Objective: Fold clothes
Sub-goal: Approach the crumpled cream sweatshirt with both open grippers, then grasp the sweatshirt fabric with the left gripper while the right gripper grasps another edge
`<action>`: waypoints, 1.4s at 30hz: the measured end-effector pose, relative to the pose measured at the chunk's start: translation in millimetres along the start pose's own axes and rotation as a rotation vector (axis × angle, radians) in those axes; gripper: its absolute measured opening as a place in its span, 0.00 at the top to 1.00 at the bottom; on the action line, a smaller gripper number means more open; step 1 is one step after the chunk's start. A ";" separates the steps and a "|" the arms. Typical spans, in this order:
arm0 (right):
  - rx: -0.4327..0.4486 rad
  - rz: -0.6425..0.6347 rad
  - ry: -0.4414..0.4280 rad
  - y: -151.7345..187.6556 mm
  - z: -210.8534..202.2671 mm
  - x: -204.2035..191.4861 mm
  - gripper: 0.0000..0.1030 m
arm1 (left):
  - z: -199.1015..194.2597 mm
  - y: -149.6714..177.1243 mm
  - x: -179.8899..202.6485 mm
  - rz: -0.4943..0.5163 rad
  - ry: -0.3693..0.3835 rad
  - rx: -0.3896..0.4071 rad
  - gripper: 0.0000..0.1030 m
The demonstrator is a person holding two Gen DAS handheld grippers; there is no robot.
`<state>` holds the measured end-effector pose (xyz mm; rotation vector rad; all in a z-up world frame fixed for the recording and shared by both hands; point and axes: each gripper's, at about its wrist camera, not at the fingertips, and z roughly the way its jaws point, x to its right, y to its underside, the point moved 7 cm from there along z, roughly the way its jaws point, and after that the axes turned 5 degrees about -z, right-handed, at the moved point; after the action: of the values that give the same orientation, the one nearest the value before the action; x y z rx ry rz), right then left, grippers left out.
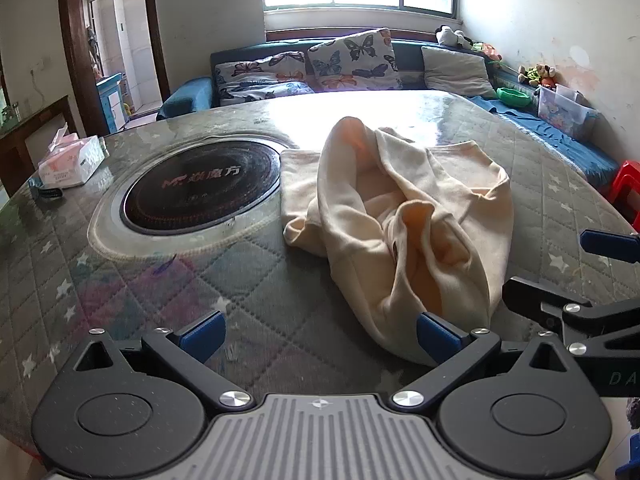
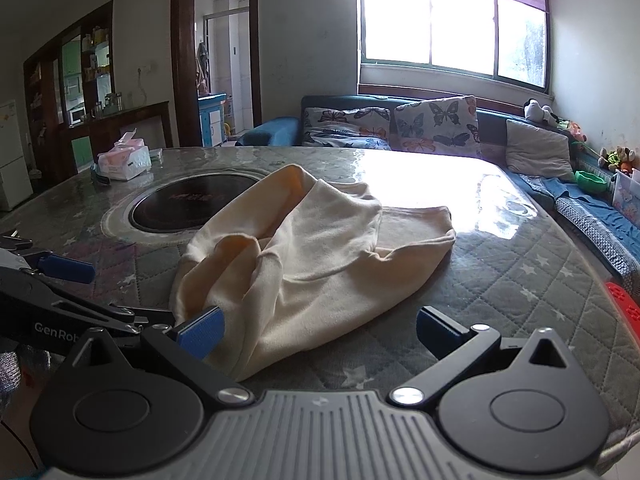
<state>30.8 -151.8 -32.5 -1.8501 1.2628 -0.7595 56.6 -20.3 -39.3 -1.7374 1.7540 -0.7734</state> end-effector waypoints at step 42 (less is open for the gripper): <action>-0.065 -0.002 -0.040 -82.4 108.6 50.6 0.31 | 146.2 -133.4 15.0 0.088 0.168 0.008 0.91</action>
<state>175.5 -153.2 -18.6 -1.9094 1.2737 -0.6872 254.3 -38.5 -42.0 -1.6176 1.9211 -0.9093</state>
